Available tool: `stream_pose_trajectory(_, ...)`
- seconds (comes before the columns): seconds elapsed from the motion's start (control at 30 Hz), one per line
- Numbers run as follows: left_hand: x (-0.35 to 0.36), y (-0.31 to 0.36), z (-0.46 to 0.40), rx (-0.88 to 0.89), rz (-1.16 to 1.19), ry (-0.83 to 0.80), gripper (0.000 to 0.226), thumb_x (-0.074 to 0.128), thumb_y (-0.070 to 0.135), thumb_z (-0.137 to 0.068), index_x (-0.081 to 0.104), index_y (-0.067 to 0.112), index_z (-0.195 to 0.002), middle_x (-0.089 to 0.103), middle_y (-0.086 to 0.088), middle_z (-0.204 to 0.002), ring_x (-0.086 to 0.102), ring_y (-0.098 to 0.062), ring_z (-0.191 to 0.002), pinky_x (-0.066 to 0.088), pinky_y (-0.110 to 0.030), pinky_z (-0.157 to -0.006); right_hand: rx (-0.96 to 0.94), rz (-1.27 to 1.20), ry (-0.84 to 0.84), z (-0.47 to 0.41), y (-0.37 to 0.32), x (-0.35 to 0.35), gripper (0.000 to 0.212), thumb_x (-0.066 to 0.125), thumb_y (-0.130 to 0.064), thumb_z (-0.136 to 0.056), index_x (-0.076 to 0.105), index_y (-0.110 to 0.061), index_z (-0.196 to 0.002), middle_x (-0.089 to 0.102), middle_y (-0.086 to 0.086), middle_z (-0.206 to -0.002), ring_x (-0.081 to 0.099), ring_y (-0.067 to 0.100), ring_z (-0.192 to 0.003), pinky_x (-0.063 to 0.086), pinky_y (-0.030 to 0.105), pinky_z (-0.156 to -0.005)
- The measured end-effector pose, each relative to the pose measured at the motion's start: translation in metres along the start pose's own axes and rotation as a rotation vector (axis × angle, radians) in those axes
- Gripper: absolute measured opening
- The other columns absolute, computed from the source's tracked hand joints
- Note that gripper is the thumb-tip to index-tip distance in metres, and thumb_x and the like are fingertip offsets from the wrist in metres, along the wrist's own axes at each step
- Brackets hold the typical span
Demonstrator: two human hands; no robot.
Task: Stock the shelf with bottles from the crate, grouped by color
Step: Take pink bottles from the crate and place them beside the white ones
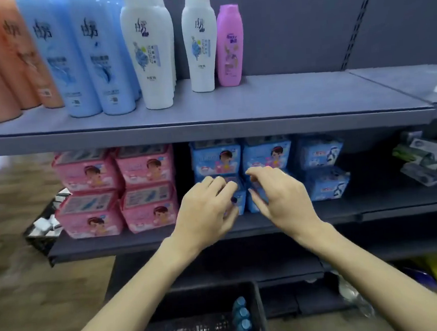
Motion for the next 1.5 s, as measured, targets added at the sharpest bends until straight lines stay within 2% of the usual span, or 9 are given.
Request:
stream_pose_trajectory(0.37, 0.11, 0.035, 0.143, -0.33, 0.171, -0.41, 0.029, 0.05, 0.027, -0.078, 0.06, 0.015, -0.103, 0.056, 0.003, -0.085, 0.054, -0.019, -0.078, 0.046, -0.031, -0.055, 0.149, -0.087, -0.382, 0.12, -0.005, 0.1, 0.037, 0.068, -0.021, -0.085, 0.056, -0.016, -0.12, 0.061, -0.001, -0.096, 0.061, 0.022, -0.084, 0.05, 0.033, -0.06)
stream_pose_trajectory(0.5, 0.141, 0.056, 0.197, -0.445, 0.208, -0.618, 0.034, 0.044, 0.035, -0.078, 0.059, 0.018, -0.103, 0.056, 0.003, -0.086, 0.057, -0.019, -0.077, 0.047, -0.032, -0.054, 0.281, -0.148, -0.627, 0.186, -0.016, 0.15, 0.04, 0.067, -0.023, -0.084, 0.054, -0.018, -0.121, 0.059, 0.0, -0.097, 0.061, 0.023, -0.087, 0.048, 0.033, -0.06)
stream_pose_trajectory(0.6, 0.162, 0.066, 0.232, -0.553, 0.188, -0.753, 0.032, 0.045, 0.036, -0.078, 0.057, 0.019, -0.102, 0.057, 0.003, -0.087, 0.059, -0.019, -0.077, 0.046, -0.032, -0.053, 0.376, -0.171, -0.863, 0.236, -0.025, 0.188, 0.042, 0.062, -0.025, -0.086, 0.048, -0.02, -0.125, 0.058, 0.0, -0.105, 0.061, 0.025, -0.095, 0.049, 0.036, -0.067)
stream_pose_trajectory(0.7, 0.18, 0.071, 0.262, -0.643, 0.168, -0.856, 0.03, 0.052, 0.034, -0.082, 0.055, 0.02, -0.109, 0.058, 0.002, -0.095, 0.06, -0.02, -0.086, 0.05, -0.035, -0.059, 0.437, -0.213, -1.037, 0.277, -0.033, 0.219, 0.044, 0.06, -0.023, -0.089, 0.045, -0.015, -0.13, 0.055, 0.005, -0.114, 0.059, 0.029, -0.102, 0.049, 0.04, -0.075)
stream_pose_trajectory(0.9, 0.201, 0.07, 0.302, -0.694, 0.163, -0.911, 0.027, 0.056, 0.03, -0.083, 0.057, 0.018, -0.106, 0.058, 0.002, -0.091, 0.06, -0.019, -0.08, 0.046, -0.031, -0.053, 0.49, -0.184, -1.335, 0.331, -0.044, 0.274, 0.054, 0.056, -0.006, -0.089, 0.033, -0.015, -0.138, 0.044, 0.012, -0.128, 0.047, 0.03, -0.118, 0.05, 0.044, -0.09)
stream_pose_trajectory(0.97, 0.206, 0.068, 0.312, -0.704, 0.159, -0.933, 0.028, 0.056, 0.03, -0.084, 0.057, 0.019, -0.11, 0.059, 0.002, -0.092, 0.059, -0.018, -0.08, 0.045, -0.03, -0.053, 0.482, -0.166, -1.367, 0.338, -0.049, 0.29, 0.061, 0.054, -0.004, -0.088, 0.028, -0.014, -0.143, 0.039, 0.013, -0.135, 0.047, 0.031, -0.119, 0.049, 0.048, -0.093)
stream_pose_trajectory(1.1, 0.212, 0.064, 0.326, -0.746, 0.175, -0.936, 0.036, 0.049, 0.031, -0.089, 0.05, 0.02, -0.123, 0.058, 0.003, -0.102, 0.058, -0.018, -0.091, 0.05, -0.033, -0.064, 0.429, -0.081, -1.37, 0.343, -0.054, 0.316, 0.057, 0.049, 0.002, -0.092, 0.029, -0.005, -0.145, 0.037, 0.02, -0.142, 0.049, 0.034, -0.121, 0.047, 0.041, -0.093)
stream_pose_trajectory(1.27, 0.215, 0.06, 0.339, -0.783, 0.184, -0.924, 0.033, 0.051, 0.03, -0.089, 0.052, 0.021, -0.121, 0.058, 0.003, -0.098, 0.058, -0.019, -0.09, 0.047, -0.032, -0.062, 0.388, 0.021, -1.433, 0.361, -0.051, 0.339, 0.054, 0.046, 0.004, -0.094, 0.029, -0.002, -0.145, 0.041, 0.02, -0.141, 0.056, 0.033, -0.118, 0.049, 0.04, -0.092)
stream_pose_trajectory(1.5, 0.223, 0.054, 0.352, -0.818, 0.173, -0.935, 0.028, 0.053, 0.03, -0.088, 0.053, 0.02, -0.114, 0.056, 0.003, -0.09, 0.06, -0.021, -0.084, 0.043, -0.031, -0.057, 0.247, 0.116, -1.496, 0.373, -0.048, 0.359, 0.03, 0.044, -0.002, -0.098, 0.058, -0.003, -0.125, 0.064, 0.015, -0.122, 0.065, 0.03, -0.109, 0.052, 0.038, -0.087)
Point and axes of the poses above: each hand's wrist, its own z-axis away from the middle knuckle, its own x-axis out of the palm, y = z × x, the point moved 3 cm from there along -z, towards the middle knuckle
